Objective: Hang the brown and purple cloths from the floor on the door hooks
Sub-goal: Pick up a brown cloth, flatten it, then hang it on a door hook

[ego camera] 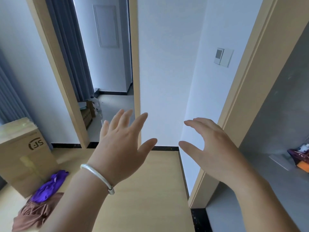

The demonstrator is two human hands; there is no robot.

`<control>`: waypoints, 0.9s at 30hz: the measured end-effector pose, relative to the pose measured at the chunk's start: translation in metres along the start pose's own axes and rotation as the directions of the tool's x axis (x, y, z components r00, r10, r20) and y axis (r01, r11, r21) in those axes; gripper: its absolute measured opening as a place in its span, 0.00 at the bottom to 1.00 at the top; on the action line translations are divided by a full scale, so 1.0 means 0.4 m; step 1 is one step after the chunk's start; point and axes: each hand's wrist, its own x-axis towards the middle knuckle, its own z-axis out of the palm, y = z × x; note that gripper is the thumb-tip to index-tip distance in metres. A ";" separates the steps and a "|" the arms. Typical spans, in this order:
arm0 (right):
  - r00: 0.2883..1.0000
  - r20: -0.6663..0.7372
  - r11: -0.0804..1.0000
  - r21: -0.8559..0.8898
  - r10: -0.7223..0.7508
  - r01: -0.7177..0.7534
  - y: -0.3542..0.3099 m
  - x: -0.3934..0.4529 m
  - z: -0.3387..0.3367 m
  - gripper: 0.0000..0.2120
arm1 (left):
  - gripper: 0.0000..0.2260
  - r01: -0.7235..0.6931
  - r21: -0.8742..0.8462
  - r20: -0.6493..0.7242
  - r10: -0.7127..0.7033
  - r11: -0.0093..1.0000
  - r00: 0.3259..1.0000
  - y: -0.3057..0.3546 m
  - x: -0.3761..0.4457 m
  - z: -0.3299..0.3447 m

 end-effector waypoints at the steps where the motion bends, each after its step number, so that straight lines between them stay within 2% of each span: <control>1: 1.000 -0.003 1.000 0.007 0.000 0.000 0.026 0.041 -0.002 0.26 | 0.31 0.002 0.004 0.002 -0.002 1.000 1.000 0.006 0.043 0.011; 8: 1.000 0.011 1.000 0.000 -0.029 0.029 0.178 0.287 -0.002 0.26 | 0.32 0.015 0.002 -0.019 -0.014 1.000 1.000 0.033 0.306 0.082; 14: 0.998 0.042 0.999 0.004 -0.042 0.041 0.242 0.458 0.041 0.26 | 0.32 0.023 0.002 0.007 -0.023 1.000 1.000 0.005 0.468 0.149; 21: 0.998 0.043 0.999 -0.032 -0.042 0.044 0.292 0.706 0.141 0.26 | 0.32 0.010 -0.012 0.021 -0.009 1.000 1.000 -0.095 0.717 0.237; 27: 0.999 0.025 0.996 -0.081 -0.040 0.042 0.272 0.977 0.211 0.26 | 0.30 -0.020 -0.050 0.007 0.021 0.999 1.000 -0.218 0.977 0.257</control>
